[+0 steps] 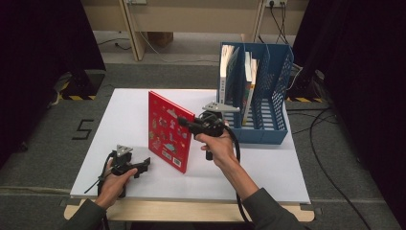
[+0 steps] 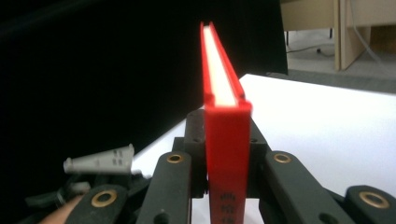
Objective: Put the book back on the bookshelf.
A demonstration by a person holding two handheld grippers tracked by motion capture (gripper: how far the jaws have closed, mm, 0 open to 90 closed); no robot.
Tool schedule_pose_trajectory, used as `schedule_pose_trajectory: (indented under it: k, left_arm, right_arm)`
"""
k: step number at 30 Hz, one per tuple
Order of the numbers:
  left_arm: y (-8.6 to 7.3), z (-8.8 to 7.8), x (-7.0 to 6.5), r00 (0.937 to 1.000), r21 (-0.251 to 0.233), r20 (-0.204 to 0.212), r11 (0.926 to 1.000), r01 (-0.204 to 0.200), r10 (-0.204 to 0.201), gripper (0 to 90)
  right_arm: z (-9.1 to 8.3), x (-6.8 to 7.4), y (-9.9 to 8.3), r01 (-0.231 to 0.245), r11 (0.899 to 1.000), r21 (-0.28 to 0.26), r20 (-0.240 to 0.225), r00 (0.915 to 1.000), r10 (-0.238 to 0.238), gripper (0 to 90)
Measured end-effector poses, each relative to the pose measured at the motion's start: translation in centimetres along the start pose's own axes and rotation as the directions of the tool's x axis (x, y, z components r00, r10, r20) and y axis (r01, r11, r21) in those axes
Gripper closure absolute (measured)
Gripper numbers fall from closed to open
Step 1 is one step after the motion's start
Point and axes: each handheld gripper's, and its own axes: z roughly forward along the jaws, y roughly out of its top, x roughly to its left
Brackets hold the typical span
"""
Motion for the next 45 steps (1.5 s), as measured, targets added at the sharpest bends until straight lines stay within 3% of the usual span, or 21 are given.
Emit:
schedule_pose_trajectory:
  k: [1,3,11,17,22,26,27,29,31,34,39,44,45]
  left_arm:
    - [0.0,0.0,0.1,1.0000,-0.001,-0.001,1.0000,0.004,-0.004,18.0]
    - [0.0,0.0,0.3,1.0000,-0.002,-0.002,1.0000,0.009,-0.009,18.0]
    - [0.1,-0.2,1.4,0.9984,-0.011,-0.005,0.9984,0.056,-0.056,18.0]
    - [0.2,-0.2,2.6,0.9963,-0.023,-0.031,0.9966,0.080,-0.080,18.0]
    - [0.3,-0.2,3.3,0.9951,-0.025,-0.048,0.9961,0.085,-0.086,18.0]
    - [0.3,-0.1,3.2,0.9973,-0.013,-0.052,0.9986,0.052,-0.052,16.5]
    - [0.4,-0.1,3.1,0.9977,-0.005,-0.056,0.9993,0.038,-0.038,15.6]
    - [0.4,0.0,3.0,0.9981,0.004,-0.058,0.9998,0.019,-0.019,14.9]
    - [0.4,0.1,2.8,0.9977,0.012,-0.068,0.9999,0.000,0.001,14.4]
    - [0.4,0.2,2.7,0.9972,0.022,-0.074,0.9997,-0.014,0.016,13.3]
    - [0.4,0.3,2.5,0.9964,0.027,-0.080,0.9993,-0.026,0.028,12.9]
    - [0.4,0.3,2.5,0.9958,0.035,-0.082,0.9987,-0.038,0.041,11.7]
    - [0.4,0.3,2.5,0.9957,0.035,-0.083,0.9986,-0.039,0.042,11.5]
  right_arm:
    - [0.0,-0.6,0.2,-0.049,0.999,-0.015,-0.007,0.9988,0.049,78.3]
    - [-0.5,-1.3,0.8,-0.093,0.995,-0.039,-0.003,0.9957,0.093,78.2]
    - [-3.1,-2.2,2.2,-0.152,0.986,-0.064,0.015,0.9880,0.154,76.5]
    - [-7.1,-2.9,3.3,-0.160,0.983,-0.094,0.069,0.9836,0.167,76.0]
    - [-11.3,-3.0,4.5,-0.136,0.980,-0.145,0.108,0.9824,0.152,76.0]
    - [-14.8,-3.1,5.5,-0.123,0.973,-0.194,0.149,0.9769,0.153,76.5]
    - [-16.5,-3.3,5.9,-0.119,0.968,-0.221,0.168,0.9731,0.158,76.5]
    - [-17.3,-3.4,6.1,-0.113,0.967,-0.229,0.182,0.9707,0.157,76.5]
    - [-19.2,-3.6,6.6,-0.112,0.962,-0.250,0.218,0.9613,0.169,76.6]
    - [-20.9,-3.9,7.1,-0.102,0.956,-0.274,0.249,0.9529,0.173,76.5]
    - [-23.8,-5.0,8.1,-0.097,0.940,-0.327,0.306,0.9300,0.203,76.6]
    - [-25.9,-6.4,9.0,-0.105,0.923,-0.370,0.353,0.9034,0.244,76.5]
    - [-26.4,-7.0,9.5,-0.093,0.920,-0.380,0.377,0.8928,0.246,76.4]
